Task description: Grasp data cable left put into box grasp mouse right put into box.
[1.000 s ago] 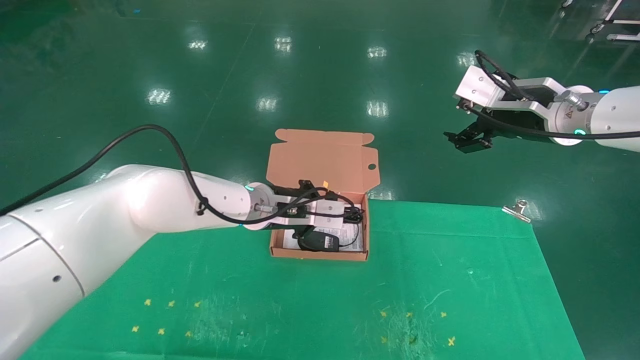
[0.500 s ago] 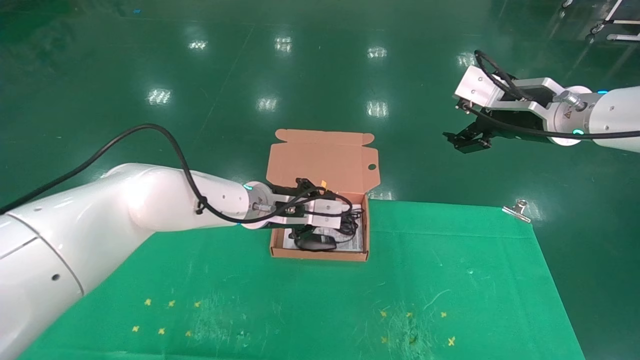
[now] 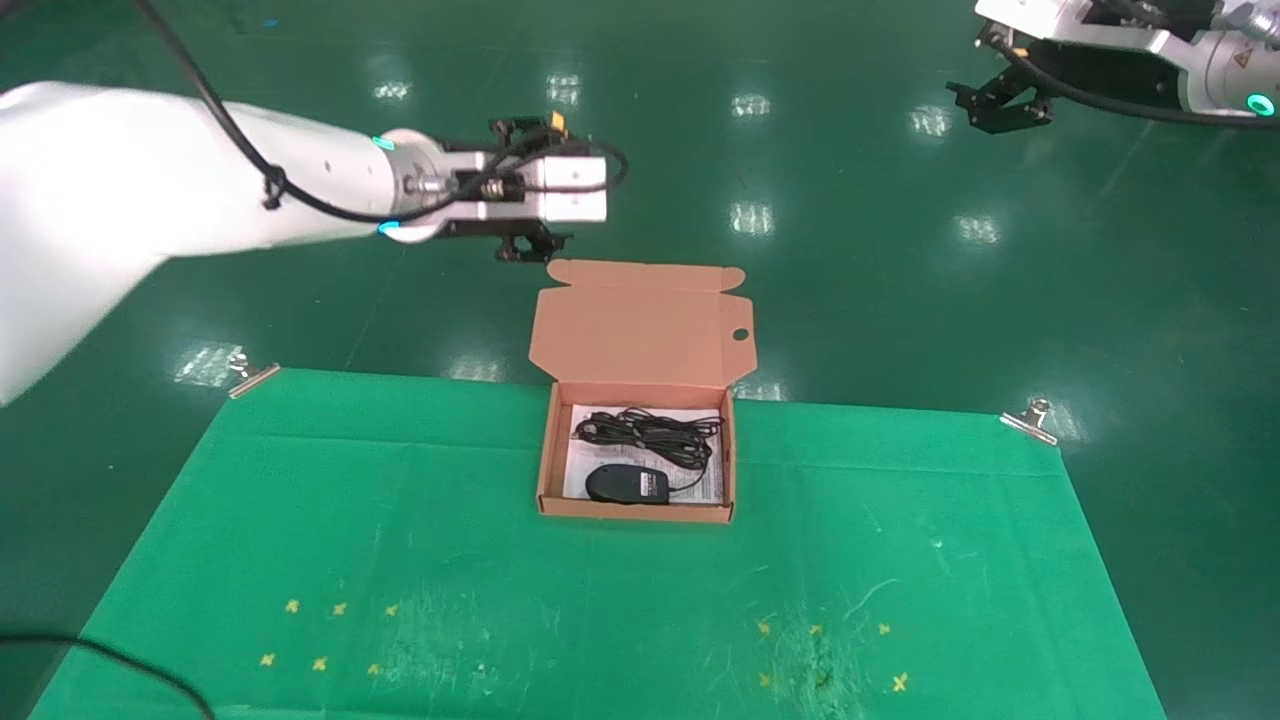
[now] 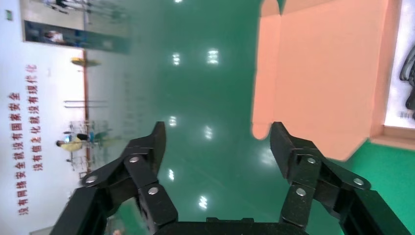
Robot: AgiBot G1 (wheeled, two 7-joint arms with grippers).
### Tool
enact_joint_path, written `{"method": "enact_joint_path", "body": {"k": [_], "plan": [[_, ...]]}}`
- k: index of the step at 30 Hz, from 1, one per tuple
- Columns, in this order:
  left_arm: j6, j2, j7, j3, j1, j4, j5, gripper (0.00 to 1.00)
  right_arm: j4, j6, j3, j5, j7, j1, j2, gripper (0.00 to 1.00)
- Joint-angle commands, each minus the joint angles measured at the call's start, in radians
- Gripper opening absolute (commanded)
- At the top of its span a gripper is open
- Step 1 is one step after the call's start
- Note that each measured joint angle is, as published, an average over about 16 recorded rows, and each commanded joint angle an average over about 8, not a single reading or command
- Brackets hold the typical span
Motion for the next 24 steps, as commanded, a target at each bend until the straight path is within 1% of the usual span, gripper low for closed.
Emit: {"method": "enact_joint_path", "body": {"k": [1, 5, 24], "plan": [[-0.008, 0.004, -0.004, 0.006, -0.024, 0.017, 0.015, 1.0, -0.007, 0.008, -0.007, -0.016, -0.01, 0.012, -0.002, 1.0], [0.032, -0.027, -0.008, -0.04, 0.008, -0.009, -0.026, 1.0, 0.009, -0.035, 0.036, 0.017, -0.016, -0.024, 0.009, 1.0], [0.303, -0.234, -0.034, -0.346, 0.251, -0.201, -0.31, 1.0, 0.135, -0.358, 0.351, 0.277, -0.057, -0.302, 0.082, 1.0]]}}
